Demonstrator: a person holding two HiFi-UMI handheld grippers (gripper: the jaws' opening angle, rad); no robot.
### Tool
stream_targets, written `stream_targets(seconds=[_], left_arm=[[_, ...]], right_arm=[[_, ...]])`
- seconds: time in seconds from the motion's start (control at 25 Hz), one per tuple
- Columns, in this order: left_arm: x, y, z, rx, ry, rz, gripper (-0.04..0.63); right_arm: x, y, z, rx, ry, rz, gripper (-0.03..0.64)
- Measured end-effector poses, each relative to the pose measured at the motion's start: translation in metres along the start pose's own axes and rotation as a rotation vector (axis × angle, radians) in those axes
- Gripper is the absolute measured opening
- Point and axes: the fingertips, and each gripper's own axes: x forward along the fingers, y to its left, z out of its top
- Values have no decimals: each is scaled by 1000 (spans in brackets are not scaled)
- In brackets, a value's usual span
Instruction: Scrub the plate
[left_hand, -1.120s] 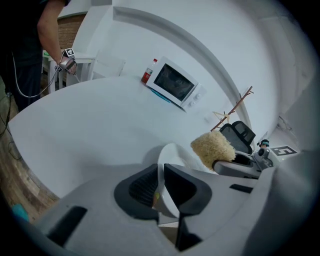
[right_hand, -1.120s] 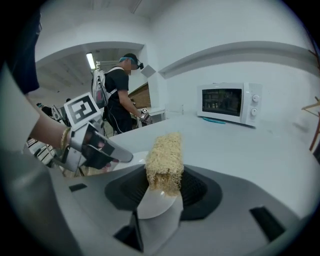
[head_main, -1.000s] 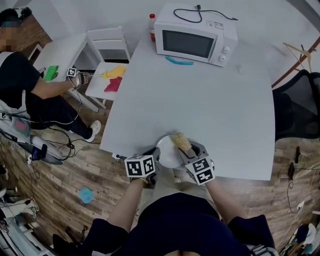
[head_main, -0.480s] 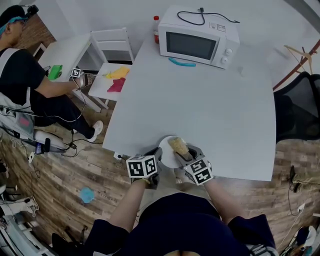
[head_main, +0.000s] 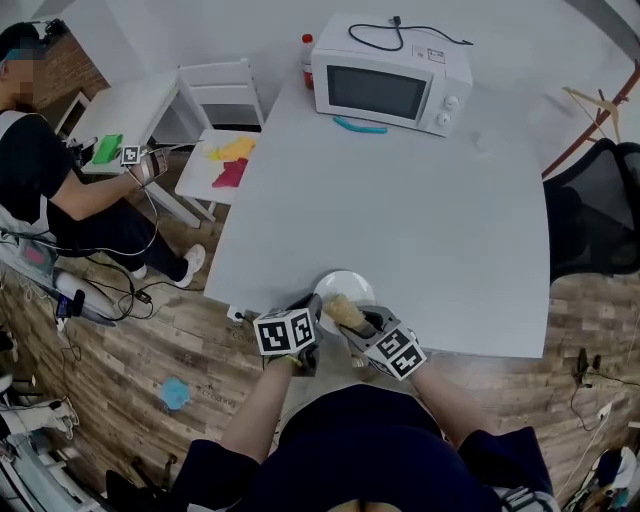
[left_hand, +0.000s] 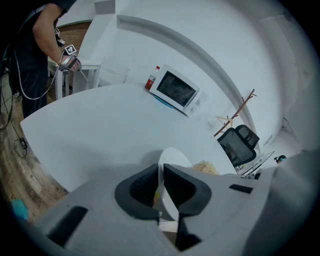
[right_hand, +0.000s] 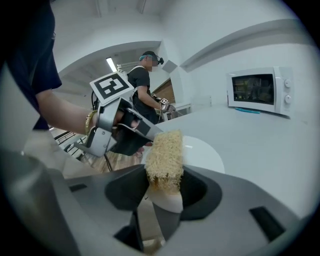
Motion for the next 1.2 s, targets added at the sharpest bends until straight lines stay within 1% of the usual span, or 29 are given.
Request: stream_targets(seconds=[0.12,0.28,0.4,0.56,0.68,0.84,1.04,1.2], left_arm=[[0,2,-2,3,0,9,45],[-1,3,-3,7,-1,17,46],[-1,3,-3,8,-4,13,46],[-1,1,-1,25,-7,12,45],[-2,0,0,33,-7,7,46],[-2,0,-1,35,-4,4,46],[-2,1,-2,30,1,1,46],[-1,4,-3,27,2,7,46]], right_arm=[[-1,8,-6,-1,12,41,176],[-2,11,-6,-20,14,44,176],[-8,0,3,-12,-16,-2,176],[-17,-29,16,4,-52,-98,176],[-20,-51,21,2,-48,-173,176],[-18,-67,13,5,-6,-222,177],[-14,-64,-1,14,24,-211,176],[-13,-48,-6,29,24,-163,176]])
